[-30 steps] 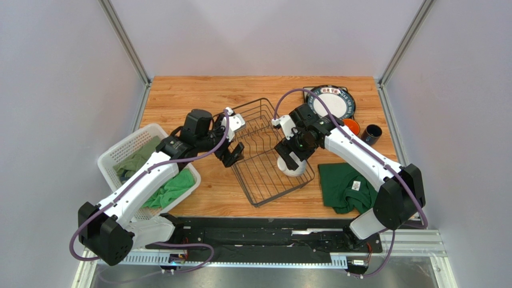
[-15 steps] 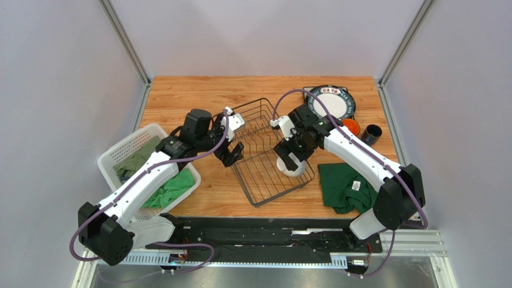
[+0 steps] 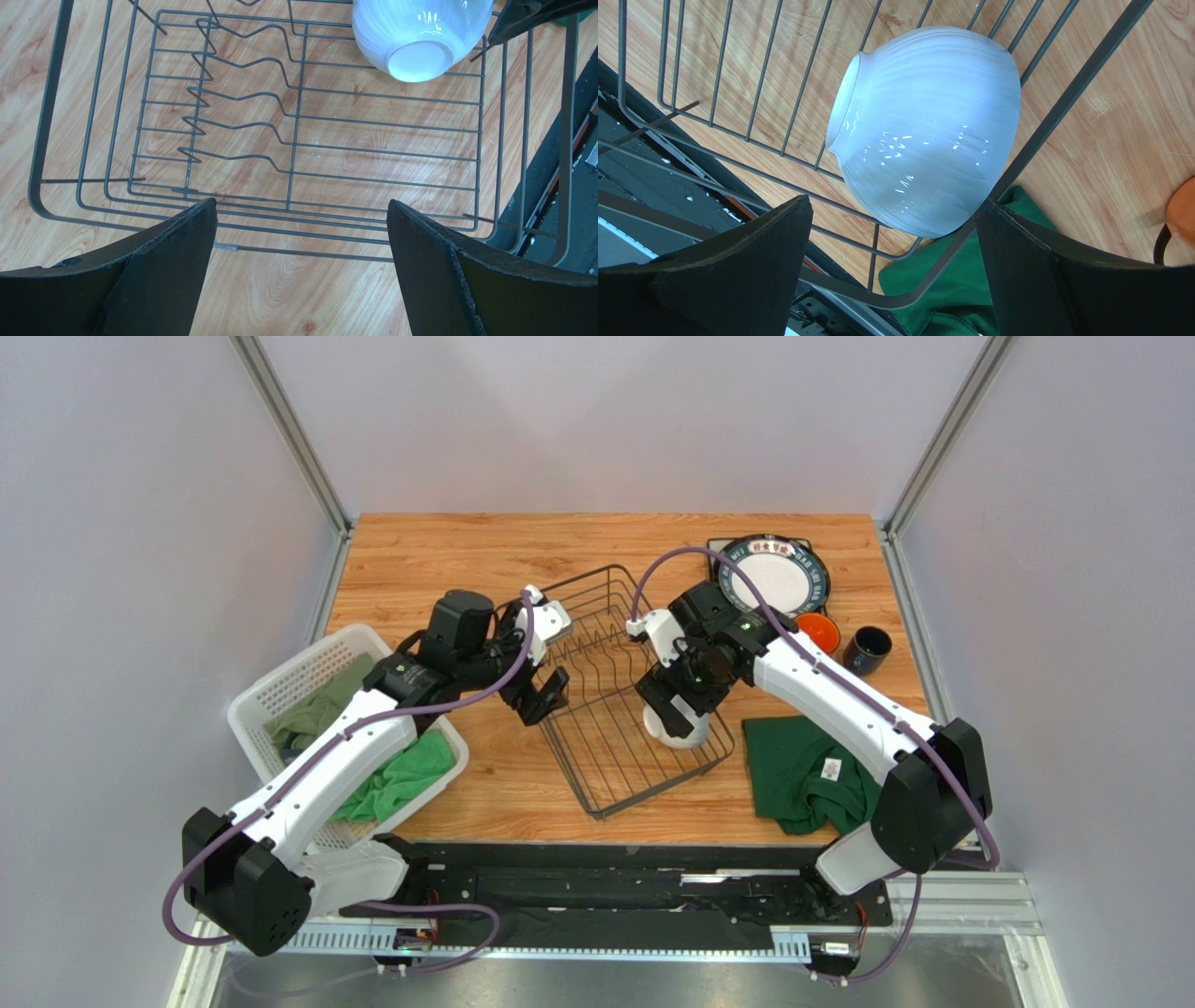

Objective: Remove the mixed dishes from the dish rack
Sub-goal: Pick up the bowl from the dish rack.

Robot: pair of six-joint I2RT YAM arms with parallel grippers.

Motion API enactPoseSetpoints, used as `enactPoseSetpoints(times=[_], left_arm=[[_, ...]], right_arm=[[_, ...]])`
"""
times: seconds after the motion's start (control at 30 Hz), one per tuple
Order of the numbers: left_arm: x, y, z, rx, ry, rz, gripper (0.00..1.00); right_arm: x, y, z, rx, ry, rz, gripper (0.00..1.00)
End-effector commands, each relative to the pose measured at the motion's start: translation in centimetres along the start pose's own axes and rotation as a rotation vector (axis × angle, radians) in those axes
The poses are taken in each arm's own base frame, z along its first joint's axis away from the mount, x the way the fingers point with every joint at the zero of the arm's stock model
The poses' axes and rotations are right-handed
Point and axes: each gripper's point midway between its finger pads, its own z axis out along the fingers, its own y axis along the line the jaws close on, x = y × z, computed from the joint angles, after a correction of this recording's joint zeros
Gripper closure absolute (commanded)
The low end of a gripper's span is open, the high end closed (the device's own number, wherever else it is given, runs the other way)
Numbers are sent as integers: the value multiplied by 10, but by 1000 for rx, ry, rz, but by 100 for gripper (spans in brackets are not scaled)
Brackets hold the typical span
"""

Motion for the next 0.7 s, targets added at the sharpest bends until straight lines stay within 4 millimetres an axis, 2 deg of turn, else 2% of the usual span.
enactPoseSetpoints(times=[0.0, 0.3, 0.67], left_arm=[[-4, 5, -1, -16, -25, 7, 2], [-6, 12, -7, -46, -43, 2, 2], [-8, 12, -11, -46, -54, -2, 2]], right_arm=[[-13, 8, -6, -27, -47, -32, 11], [-10, 10, 9, -56, -6, -26, 19], [-12, 11, 19, -76, 14, -26, 42]])
